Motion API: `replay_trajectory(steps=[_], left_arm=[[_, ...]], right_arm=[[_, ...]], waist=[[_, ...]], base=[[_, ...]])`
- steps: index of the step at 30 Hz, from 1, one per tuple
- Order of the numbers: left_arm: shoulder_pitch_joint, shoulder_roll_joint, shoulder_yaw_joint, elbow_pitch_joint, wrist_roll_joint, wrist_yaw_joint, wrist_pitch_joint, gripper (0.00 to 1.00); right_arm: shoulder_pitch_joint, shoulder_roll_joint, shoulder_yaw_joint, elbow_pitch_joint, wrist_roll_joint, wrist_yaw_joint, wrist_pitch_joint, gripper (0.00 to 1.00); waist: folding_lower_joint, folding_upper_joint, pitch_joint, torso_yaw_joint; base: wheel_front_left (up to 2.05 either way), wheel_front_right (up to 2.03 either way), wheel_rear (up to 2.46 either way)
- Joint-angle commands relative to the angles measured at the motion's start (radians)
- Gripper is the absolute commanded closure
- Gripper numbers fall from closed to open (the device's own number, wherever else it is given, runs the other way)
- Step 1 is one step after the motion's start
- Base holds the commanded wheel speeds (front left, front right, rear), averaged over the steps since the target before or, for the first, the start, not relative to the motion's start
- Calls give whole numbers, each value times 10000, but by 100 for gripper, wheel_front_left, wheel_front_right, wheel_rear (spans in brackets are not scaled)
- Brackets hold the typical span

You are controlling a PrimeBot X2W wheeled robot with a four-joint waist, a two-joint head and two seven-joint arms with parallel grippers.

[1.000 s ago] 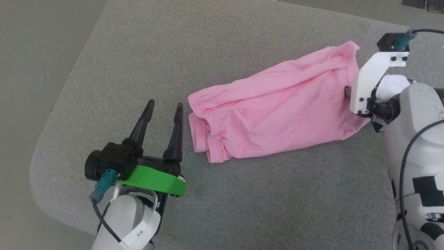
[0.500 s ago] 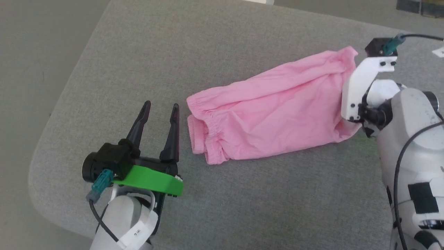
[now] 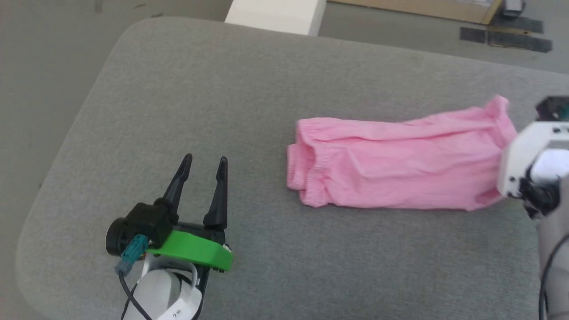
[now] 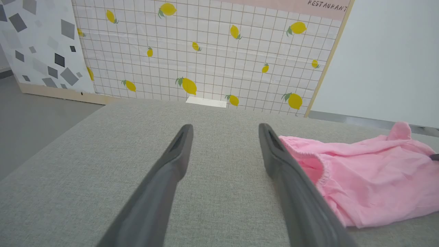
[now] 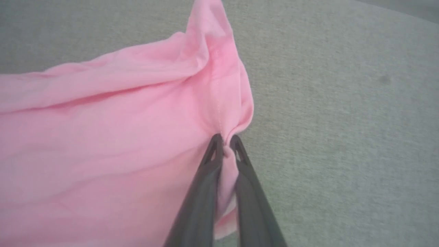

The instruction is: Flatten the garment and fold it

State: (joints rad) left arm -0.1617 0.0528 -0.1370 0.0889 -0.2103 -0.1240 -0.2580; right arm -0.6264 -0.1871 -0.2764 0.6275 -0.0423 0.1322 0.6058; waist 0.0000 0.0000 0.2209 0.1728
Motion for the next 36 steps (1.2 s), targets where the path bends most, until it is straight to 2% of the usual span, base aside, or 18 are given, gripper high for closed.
replay_trajectory(steps=[1,9,12,16,22,27,31,36], left_arm=[[149,-16,32,20,89,-67,-38,0],[244,1,95,50,101,-67,-38,0],[248,0,88,67,98,-67,-38,0],[273,-1,11,103,85,-67,-38,0],[323,32,-135,158,47,-67,-38,0],[371,44,-179,181,17,-67,-38,0],[310,38,-265,198,-16,-67,-38,0],[105,23,-369,177,-79,-67,-38,0]], right_arm=[[386,-92,-188,-347,-142,-15,-23,100],[1518,-134,-897,-2033,-685,-15,63,100],[1698,-90,-752,-2547,-824,-15,23,100],[1831,-36,-79,-3314,-842,-15,33,100],[1910,-240,1838,-4666,-513,-15,406,100],[1625,-534,4030,-5502,-69,-15,1004,100],[1146,-721,5704,-5393,421,-15,1382,100],[462,-622,7370,-4466,797,-15,1492,100]], waist=[[0,0,-278,-360],[0,0,-423,-788],[0,0,-463,-853],[0,0,-549,-846],[0,0,-691,-680],[0,0,-728,-517],[0,0,-633,-326],[0,0,-380,-54]], base=[[0,0,0],[0,0,0],[0,0,0],[0,0,0],[0,0,0],[0,0,0],[0,0,0],[0,0,0]])
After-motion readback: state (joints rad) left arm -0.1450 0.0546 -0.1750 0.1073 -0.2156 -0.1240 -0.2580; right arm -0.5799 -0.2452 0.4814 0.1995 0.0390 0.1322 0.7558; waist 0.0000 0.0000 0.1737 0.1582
